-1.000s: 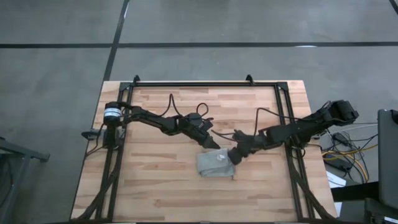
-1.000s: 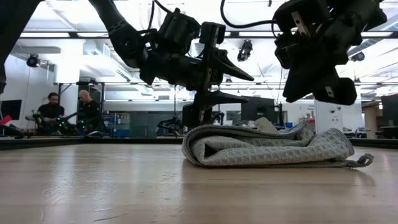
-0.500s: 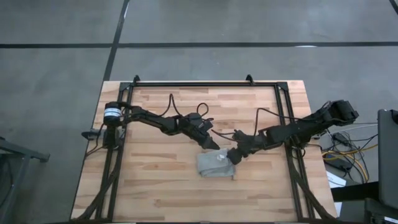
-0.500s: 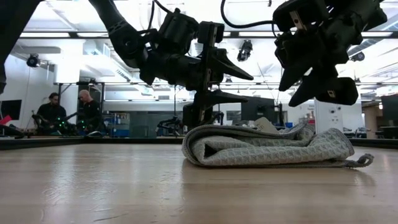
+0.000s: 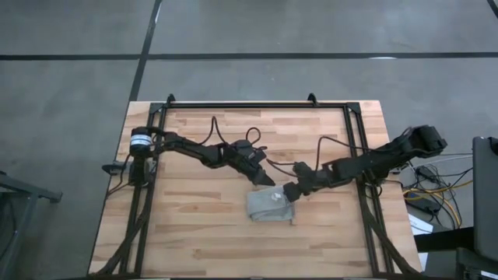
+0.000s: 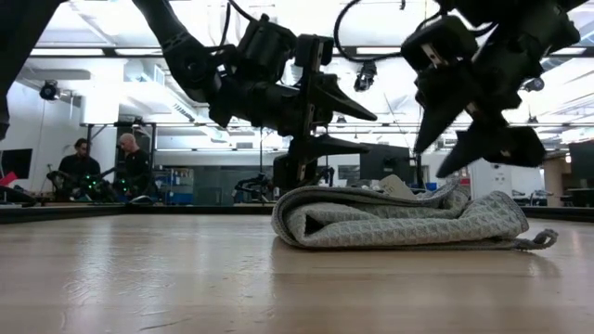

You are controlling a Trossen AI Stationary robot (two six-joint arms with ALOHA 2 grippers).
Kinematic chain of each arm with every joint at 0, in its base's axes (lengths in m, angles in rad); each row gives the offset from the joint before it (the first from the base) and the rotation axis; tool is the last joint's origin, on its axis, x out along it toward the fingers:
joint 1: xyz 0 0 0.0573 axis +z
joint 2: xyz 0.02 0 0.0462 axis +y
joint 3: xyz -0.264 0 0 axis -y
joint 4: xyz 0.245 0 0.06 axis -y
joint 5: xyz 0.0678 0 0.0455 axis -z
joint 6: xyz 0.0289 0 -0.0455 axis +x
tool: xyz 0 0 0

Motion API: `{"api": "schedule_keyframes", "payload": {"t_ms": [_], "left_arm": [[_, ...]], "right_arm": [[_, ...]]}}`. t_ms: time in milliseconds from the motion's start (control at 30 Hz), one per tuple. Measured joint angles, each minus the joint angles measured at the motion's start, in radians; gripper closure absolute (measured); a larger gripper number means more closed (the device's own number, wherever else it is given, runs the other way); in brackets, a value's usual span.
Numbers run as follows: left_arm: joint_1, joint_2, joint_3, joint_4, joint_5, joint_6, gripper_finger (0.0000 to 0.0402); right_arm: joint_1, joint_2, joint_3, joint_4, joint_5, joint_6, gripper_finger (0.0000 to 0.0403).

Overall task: Fold microfiber towels
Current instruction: Fold the microfiber cloth on the table

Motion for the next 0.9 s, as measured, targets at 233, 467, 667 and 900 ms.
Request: {"api": "schedule_keyframes", "payload": {"t_ms": [233, 467, 667, 900], "left_arm": [[0.011, 0.0, 0.0, 0.0, 0.0, 0.0, 0.0229], [0.014, 0.0, 0.0, -0.004, 0.0, 0.0, 0.0229], [0.014, 0.0, 0.0, -0.008, 0.0, -0.001, 0.0229], [0.014, 0.0, 0.0, -0.008, 0.0, -0.002, 0.0229]], "right_arm": [[-0.002, 0.064, -0.007, 0.037, -0.019, 0.006, 0.0224], [-0.009, 0.152, -0.007, 0.133, -0.018, 0.006, 0.0232], [-0.009, 0.21, -0.007, 0.151, -0.017, 0.007, 0.024], [-0.009, 0.199, -0.007, 0.153, -0.017, 0.003, 0.027]]}}
